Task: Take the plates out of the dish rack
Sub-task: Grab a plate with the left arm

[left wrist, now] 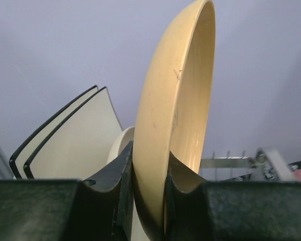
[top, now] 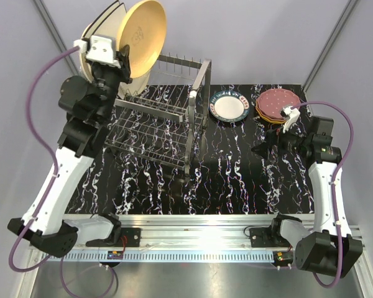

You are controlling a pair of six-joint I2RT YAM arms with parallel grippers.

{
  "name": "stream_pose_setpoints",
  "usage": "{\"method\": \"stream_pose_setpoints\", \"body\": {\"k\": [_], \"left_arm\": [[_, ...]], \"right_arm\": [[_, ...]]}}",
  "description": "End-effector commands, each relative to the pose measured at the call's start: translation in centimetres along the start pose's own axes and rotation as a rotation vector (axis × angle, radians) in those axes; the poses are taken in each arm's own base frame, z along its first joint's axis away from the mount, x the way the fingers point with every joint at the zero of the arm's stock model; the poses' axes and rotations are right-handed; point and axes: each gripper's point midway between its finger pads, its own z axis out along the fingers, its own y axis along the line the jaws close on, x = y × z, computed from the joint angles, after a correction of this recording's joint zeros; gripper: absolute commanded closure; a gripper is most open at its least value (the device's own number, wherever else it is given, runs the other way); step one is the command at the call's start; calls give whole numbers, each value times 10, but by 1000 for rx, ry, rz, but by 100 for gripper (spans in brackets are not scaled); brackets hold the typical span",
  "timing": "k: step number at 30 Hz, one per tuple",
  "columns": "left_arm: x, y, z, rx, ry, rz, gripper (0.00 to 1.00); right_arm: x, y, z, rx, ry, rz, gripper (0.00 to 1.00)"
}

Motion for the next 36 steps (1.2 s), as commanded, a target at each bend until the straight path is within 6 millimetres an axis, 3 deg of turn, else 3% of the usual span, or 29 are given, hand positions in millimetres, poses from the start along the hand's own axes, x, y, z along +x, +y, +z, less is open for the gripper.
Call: {"method": "stream_pose_setpoints", "body": {"k": [1,5,10,12,19,23,28,36], "left_arm": [[-80,-7,-26,96,-198,-234,100],[-86,-33,-42,242,-174,-386,100],[-70,-73,-62,426,-57,-634,100],[-55,-92,-67,495,3,-697,100],[-9,-166,-85,657,168,-826,100],[12,-188,-88,679,207,-846,100],[38,-214,-96,713,267,-877,100],[59,-246,-105,745,322,-891,100]], "right_arm": [[-6,11,-5,-42,-32,-88,0],[-10,5,-6,-2,-44,-91,0],[-22,-6,-12,84,-91,-88,0],[-26,1,-15,55,-107,-76,0],[-45,56,-38,-141,-139,-93,0],[-69,90,-61,-220,-165,-93,0],[-86,123,-75,-351,-184,57,1],[-92,112,-67,-348,-194,165,1]]}}
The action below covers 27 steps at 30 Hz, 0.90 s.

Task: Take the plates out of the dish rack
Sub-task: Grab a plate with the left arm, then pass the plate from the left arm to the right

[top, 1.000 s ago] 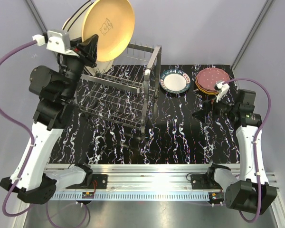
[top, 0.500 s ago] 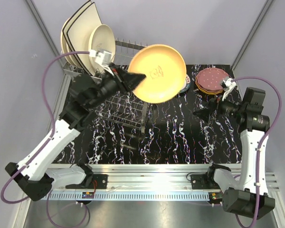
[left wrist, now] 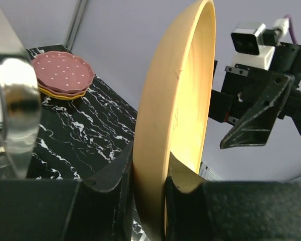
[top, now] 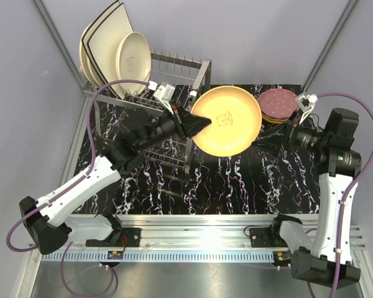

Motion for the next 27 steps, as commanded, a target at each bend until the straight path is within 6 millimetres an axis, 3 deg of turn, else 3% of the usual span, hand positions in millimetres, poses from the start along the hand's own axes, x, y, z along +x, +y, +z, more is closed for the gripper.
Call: {"method": "stream_pose_setpoints", "body": {"k": [1,6,10,13,14,16,19,22,23,24,27], "left_arm": [[-15,-21,6,73,-88,2,100],[5,-19,17,64,-61,-7,100],[12,-16,22,50,-64,-10,100],[16,-12,24,36,-66,-12,100],[17,-10,25,23,-69,-14,100],[21,-7,27,13,-65,-20,100],[26,-4,27,1,-59,-28,98],[31,-2,25,-5,-45,-23,80],[28,-2,21,-10,-51,-6,68],[32,0,18,-20,-36,5,62],[22,0,3,-42,-40,85,39]], "right_arm": [[-8,1,2,-22,-14,65,1],[-12,-6,6,5,-35,104,3],[-9,-18,11,42,-44,139,10],[-8,-25,14,65,-42,158,25],[-7,-27,15,65,-40,163,37],[-6,-30,15,73,-40,172,50],[-6,-35,16,84,-41,166,77],[-4,-38,15,105,-38,150,92],[-2,-39,15,112,-35,152,95],[-2,-42,14,128,-36,137,100],[3,-47,13,163,-28,122,100]]}}
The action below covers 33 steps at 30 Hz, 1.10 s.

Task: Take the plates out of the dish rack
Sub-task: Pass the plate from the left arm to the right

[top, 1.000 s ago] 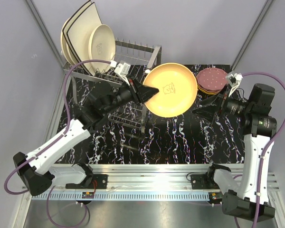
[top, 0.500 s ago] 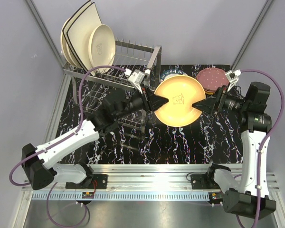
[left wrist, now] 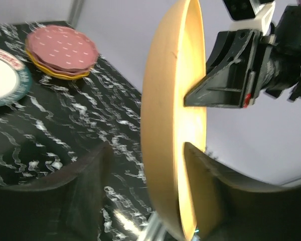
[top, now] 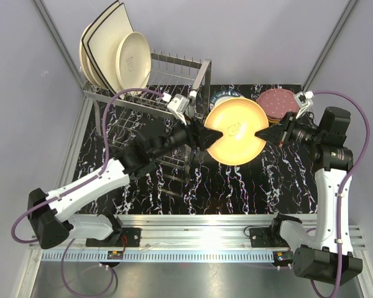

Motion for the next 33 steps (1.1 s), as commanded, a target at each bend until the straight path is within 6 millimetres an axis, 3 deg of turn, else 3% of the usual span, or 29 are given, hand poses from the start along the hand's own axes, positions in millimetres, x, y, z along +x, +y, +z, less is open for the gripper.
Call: {"method": "stream_pose_setpoints", "body": {"k": [1,3,8,10,18,26,33], "left_arm": [[-28,-4,-25,-22,-71,119,31],[-34,-4,-46,-40,-71,204,18],[-36,13,-96,-131,-64,395,4],[-39,19,-120,-176,-65,441,3],[-12,77,-186,-411,-39,561,3],[16,109,-214,-507,-16,577,3],[25,122,-220,-553,-10,579,2]], "right_arm": [[-1,-6,-3,45,-14,-45,100],[2,-14,-5,89,-12,-52,100],[11,-44,-11,193,-6,-48,100],[17,-57,-12,221,3,-29,100],[30,-120,-7,300,41,102,100],[30,-162,8,316,67,168,100],[44,-201,34,283,153,252,100]]}}
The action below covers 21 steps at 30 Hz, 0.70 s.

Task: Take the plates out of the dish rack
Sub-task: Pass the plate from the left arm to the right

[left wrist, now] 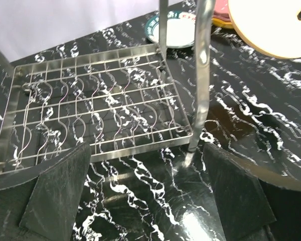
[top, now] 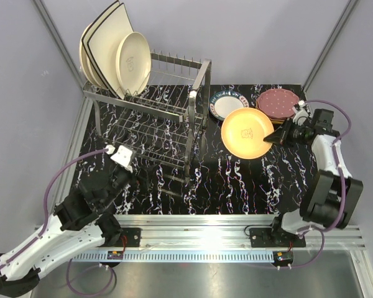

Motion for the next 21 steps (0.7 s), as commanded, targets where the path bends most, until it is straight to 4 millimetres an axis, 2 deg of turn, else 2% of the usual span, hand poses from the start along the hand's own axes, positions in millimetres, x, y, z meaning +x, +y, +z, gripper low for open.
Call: {"method": "stream_pose_setpoints", "body": {"k": [1,6,7,9,11,12,13,16,21], "left_arm": [[1,11,1,-60,-15,11,2],[7,15,2,-88,1,18,2],[9,16,3,-91,6,21,2],[11,16,4,-93,11,22,2],[13,16,4,-95,21,28,2],[14,17,4,-99,24,28,2],[15,17,5,-101,27,30,2],[15,19,4,-112,25,28,2],[15,20,4,-116,25,28,2]], "right_arm": [[-17,-2,18,-38,10,-48,100],[-27,-13,46,-40,34,-43,100],[-25,-22,55,-32,56,-20,99],[-31,-20,65,-41,67,-29,99],[-32,-30,78,-20,90,-16,99],[-30,-31,85,-15,106,-22,99],[-29,-41,91,14,115,-20,99],[-28,-54,104,48,133,-10,98],[-20,-65,124,78,183,-14,97]]}}
